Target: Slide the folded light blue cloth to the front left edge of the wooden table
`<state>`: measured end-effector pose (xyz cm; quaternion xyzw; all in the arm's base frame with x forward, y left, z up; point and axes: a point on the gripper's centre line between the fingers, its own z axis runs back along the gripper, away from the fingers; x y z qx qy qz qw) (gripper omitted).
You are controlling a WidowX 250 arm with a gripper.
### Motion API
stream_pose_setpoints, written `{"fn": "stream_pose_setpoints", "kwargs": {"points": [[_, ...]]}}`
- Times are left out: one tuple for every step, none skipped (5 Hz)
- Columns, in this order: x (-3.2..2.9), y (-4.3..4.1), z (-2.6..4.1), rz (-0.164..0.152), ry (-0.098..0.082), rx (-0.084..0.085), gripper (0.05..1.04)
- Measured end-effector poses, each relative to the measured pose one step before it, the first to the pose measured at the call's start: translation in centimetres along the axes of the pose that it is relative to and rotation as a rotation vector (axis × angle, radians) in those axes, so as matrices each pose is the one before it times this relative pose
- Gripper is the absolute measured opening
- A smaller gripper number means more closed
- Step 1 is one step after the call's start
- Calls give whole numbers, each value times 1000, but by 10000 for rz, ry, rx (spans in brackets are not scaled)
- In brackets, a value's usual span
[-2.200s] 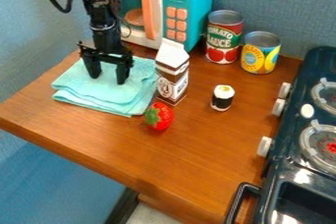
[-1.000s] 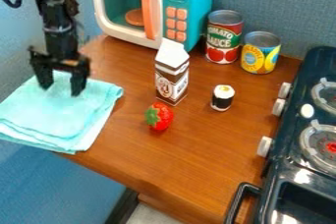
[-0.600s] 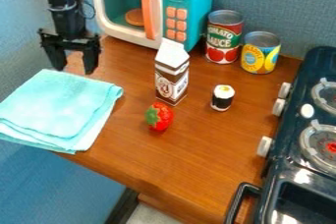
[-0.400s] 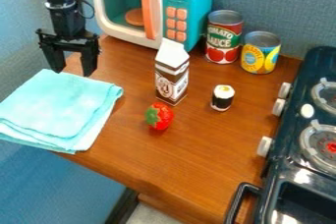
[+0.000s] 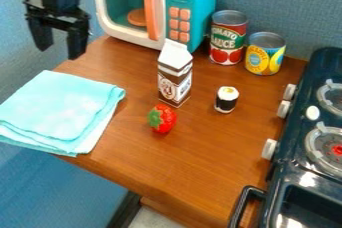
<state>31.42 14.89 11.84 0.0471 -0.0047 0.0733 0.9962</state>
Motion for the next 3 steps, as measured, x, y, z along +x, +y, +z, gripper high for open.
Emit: {"fn": "stream_pose_setpoints", "kwargs": {"points": [[126, -3134, 1918, -1078, -50, 124, 1001], [1521, -1588, 1009, -475, 108, -520, 1001], [1041, -830, -825, -174, 468, -8, 1001]]}}
